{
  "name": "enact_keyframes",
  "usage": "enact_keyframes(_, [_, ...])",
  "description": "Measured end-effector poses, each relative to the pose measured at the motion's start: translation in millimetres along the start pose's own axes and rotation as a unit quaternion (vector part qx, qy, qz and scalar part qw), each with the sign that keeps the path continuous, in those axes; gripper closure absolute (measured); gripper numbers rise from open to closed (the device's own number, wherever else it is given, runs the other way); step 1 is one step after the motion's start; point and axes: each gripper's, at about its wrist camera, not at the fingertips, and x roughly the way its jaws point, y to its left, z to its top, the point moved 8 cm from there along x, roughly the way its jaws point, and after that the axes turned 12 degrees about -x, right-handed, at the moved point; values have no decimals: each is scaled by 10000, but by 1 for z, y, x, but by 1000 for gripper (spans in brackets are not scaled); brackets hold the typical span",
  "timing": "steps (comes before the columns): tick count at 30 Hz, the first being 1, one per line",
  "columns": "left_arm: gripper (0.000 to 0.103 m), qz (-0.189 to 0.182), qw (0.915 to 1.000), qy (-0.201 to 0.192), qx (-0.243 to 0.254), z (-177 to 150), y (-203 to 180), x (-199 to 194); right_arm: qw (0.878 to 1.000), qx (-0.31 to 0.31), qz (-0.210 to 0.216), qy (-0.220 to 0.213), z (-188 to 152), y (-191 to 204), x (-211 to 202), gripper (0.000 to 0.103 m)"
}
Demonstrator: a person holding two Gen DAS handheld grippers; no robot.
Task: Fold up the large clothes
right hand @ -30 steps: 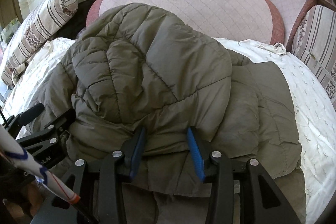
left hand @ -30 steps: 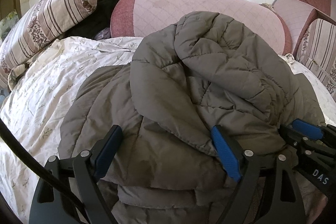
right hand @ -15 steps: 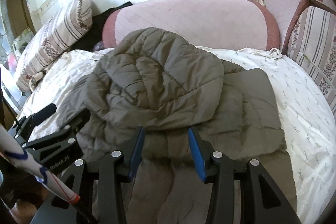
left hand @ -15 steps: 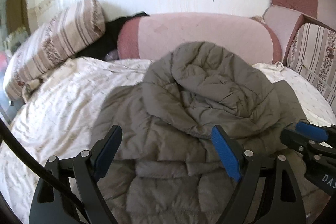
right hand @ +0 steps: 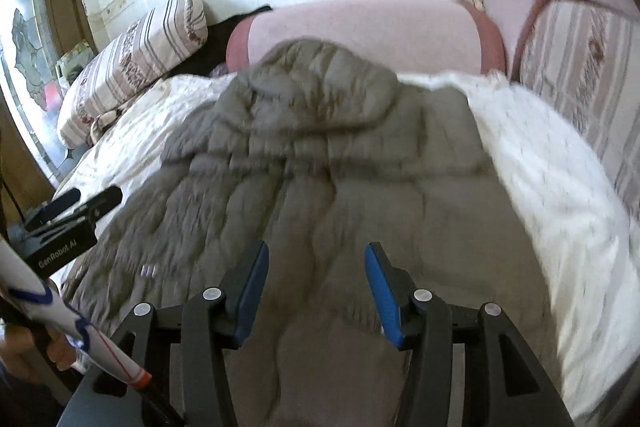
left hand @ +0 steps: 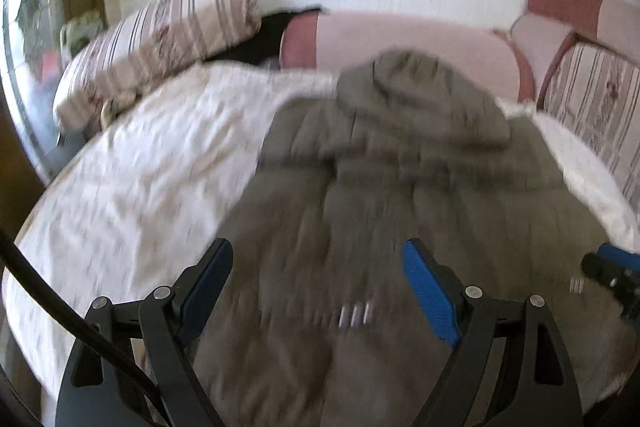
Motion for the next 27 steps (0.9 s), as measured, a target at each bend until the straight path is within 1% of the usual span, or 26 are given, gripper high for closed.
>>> enact_keyframes(1, [17,73,9999,118,17,-15,7,-5,10000,29,16,52,-11,1,-3,49])
enact_keyframes(4, [17,110,9990,425,-37,-51,22,-13,9997,91,65,226,-42,7,-11,49])
enact_keyframes(6, [17,175,9985,519,-55,-71,32,-20,9995,46,45,316,-61,13,-16,49])
enact_keyframes(10, [17,276,9954,912,-18,-105,46,-10,9984,40,97,557,-94,23,-18,49])
enact_keyframes(12, [15,303,9959,851,42,-107,46,-9,9968,-12,29,794,-112,27,-8,47])
enact_keyframes(13, [14,339,9962,795,80,-107,45,-9,9968,-56,-29,803,-115,29,-6,47])
enact_keyframes(15, [13,410,9971,632,143,-111,45,-9,9970,-196,-147,740,-115,31,-5,45])
enact_keyframes(17, [12,520,9971,499,247,-113,43,-9,9976,-127,-138,660,-117,30,-5,43])
enact_keyframes(21, [8,542,9973,405,269,-112,43,-6,9982,-146,-177,560,-121,30,-6,40])
enact_keyframes(26, [7,596,9973,324,280,-109,42,-3,9989,-229,-185,363,-124,30,-8,36])
enact_keyframes(27, [6,608,9973,313,281,-109,42,-3,9989,-250,-206,350,-124,30,-8,34])
